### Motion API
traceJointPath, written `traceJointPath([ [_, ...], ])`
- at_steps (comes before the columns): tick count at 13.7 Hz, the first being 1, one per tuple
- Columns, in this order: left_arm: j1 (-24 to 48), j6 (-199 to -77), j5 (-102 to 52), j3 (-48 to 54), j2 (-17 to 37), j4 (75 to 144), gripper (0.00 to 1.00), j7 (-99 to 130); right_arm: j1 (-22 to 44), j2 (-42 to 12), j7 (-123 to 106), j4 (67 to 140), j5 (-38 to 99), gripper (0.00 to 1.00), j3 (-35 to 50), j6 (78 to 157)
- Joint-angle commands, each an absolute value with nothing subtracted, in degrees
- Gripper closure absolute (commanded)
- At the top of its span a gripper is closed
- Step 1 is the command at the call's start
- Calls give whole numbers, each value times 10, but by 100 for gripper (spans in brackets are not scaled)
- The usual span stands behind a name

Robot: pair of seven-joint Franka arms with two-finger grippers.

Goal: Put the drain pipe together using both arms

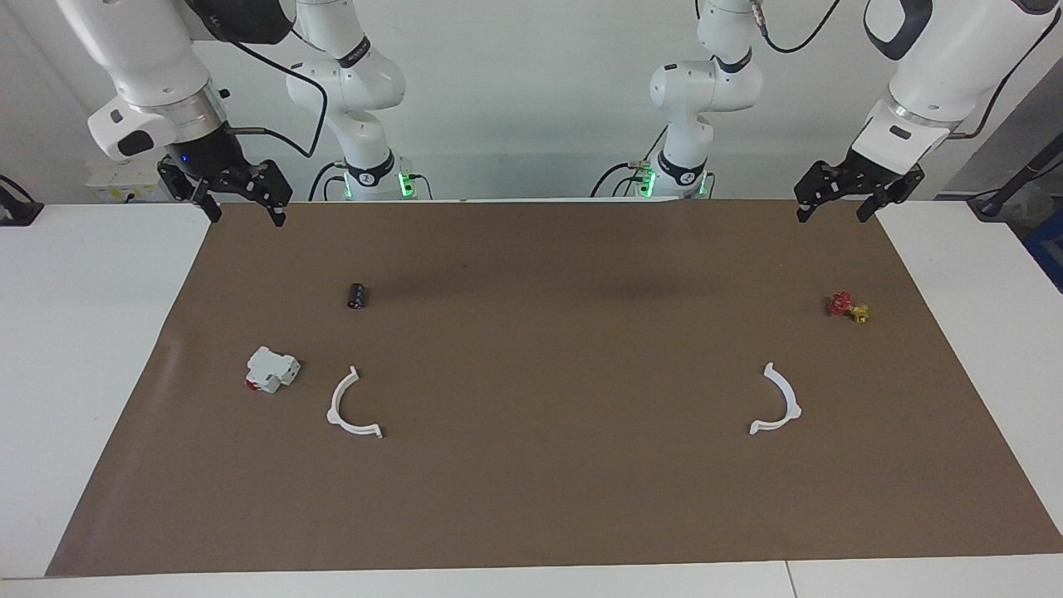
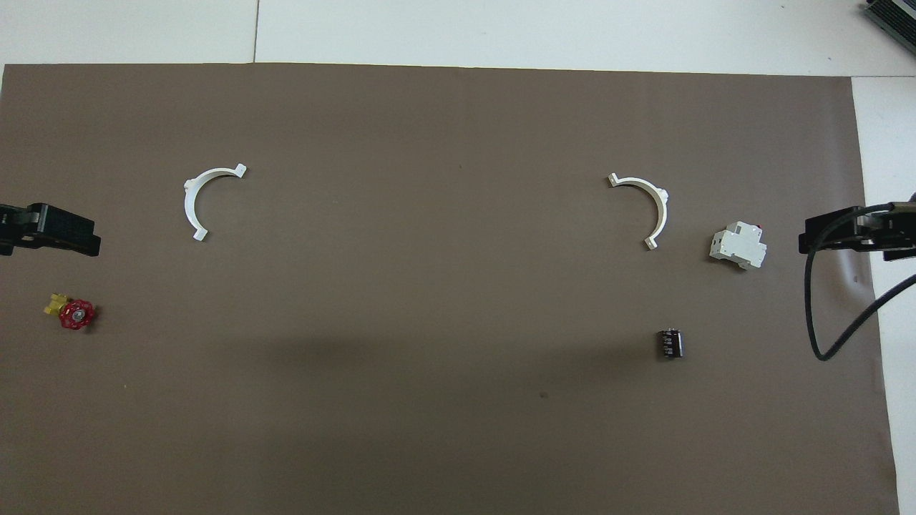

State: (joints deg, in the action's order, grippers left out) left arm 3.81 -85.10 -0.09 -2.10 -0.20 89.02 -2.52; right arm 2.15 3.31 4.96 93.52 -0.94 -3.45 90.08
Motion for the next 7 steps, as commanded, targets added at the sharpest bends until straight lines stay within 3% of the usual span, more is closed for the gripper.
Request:
traceJointPath([
  [1,33,-848,-7,-19,-17,905,0,-27,22,39,35,955,-15,0,-33,933],
  [4,33,-848,-7,-19,-17,905,0,-27,21,16,-10,961,-9,0,-33,966],
  [7,33,-848,-7,-19,-17,905,0,-27,20,-43,-110,967,-4,0,-33,1043],
])
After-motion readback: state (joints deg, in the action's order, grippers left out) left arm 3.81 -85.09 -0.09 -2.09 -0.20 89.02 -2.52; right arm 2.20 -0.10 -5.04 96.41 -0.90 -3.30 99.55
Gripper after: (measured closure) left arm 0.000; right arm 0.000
